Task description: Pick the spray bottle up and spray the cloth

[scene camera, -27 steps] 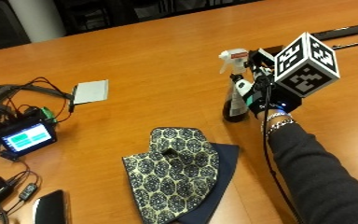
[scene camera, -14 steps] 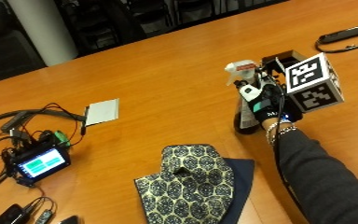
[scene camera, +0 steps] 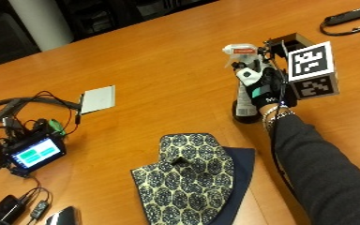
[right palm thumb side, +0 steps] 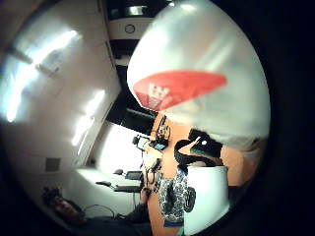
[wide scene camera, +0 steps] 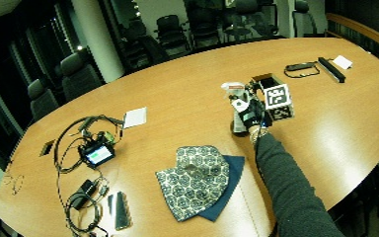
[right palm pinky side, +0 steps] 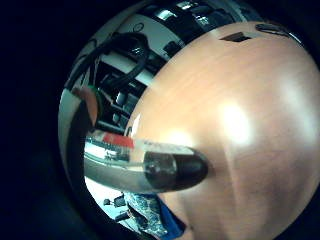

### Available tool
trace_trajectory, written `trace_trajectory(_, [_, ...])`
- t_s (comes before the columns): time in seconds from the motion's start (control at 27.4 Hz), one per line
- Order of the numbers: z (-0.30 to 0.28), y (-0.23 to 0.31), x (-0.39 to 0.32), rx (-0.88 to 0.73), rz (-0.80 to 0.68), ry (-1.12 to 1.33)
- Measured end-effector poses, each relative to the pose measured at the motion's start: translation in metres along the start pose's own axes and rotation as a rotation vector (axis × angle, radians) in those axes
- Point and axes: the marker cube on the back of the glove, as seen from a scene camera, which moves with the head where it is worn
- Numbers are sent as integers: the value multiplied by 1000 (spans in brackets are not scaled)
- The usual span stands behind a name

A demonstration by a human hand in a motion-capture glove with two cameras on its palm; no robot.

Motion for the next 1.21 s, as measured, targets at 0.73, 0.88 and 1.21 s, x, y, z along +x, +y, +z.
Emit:
trace_trajectory(0.73, [-25, -19, -23, 305, -293, -32])
trace_trajectory(0.88, [-35, -13, -13, 301, -278, -39])
trace_trajectory(1.21, [-58, -7, 2, 284, -273, -7])
